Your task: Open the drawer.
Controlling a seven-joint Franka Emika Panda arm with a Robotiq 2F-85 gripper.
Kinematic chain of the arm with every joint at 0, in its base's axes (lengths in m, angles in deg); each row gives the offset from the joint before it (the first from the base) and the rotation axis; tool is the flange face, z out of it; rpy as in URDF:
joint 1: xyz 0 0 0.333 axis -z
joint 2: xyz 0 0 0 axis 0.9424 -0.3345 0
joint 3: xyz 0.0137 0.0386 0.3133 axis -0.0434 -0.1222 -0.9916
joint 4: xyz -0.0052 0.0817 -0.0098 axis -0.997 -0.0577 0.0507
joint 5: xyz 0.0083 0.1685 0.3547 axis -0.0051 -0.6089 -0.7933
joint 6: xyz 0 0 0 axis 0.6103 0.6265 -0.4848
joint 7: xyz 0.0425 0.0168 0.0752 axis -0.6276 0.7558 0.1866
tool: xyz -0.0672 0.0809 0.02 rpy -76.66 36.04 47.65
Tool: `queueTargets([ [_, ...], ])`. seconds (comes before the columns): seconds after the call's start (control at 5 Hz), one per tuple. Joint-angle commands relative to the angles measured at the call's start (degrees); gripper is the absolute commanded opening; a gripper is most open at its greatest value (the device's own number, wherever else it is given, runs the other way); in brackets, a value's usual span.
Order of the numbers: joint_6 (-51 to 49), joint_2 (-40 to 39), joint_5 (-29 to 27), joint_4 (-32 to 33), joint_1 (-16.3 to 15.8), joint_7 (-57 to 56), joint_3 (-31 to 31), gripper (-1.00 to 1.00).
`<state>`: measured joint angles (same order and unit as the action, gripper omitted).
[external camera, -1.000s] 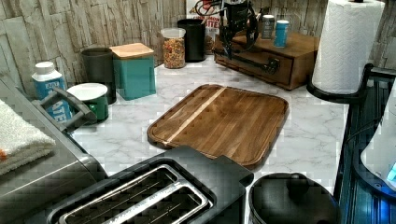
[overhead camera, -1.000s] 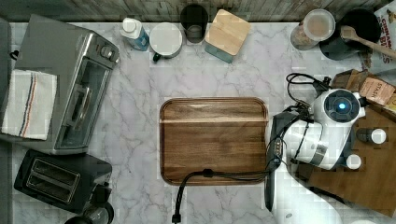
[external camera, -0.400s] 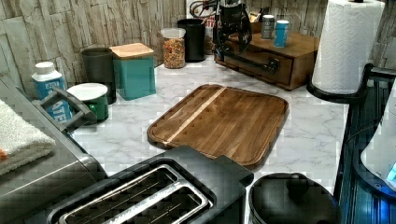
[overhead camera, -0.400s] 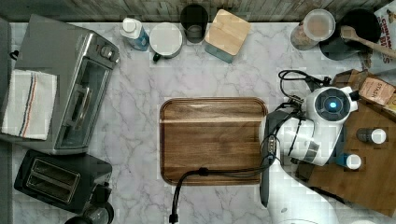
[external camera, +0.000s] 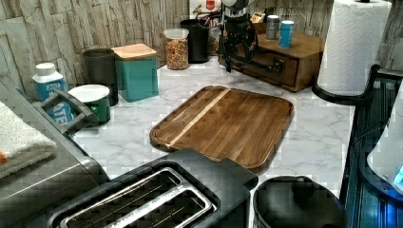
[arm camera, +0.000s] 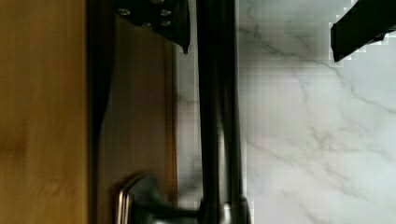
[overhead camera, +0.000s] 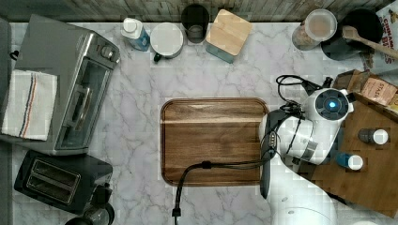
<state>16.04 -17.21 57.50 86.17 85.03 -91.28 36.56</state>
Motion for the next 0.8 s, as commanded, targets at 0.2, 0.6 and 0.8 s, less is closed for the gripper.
queueTargets([
  [0.2,1.04,1.00,-1.72,0.18,0.90,-0.45,-0.12,1.00],
  [0.6,0.28,2.63,0.07,-0.23,-1.02,0.71,0.58,1.00],
  [0.8,-0.39,3.27,0.20,-0.92,-0.80,-2.42,-0.78,1.00],
])
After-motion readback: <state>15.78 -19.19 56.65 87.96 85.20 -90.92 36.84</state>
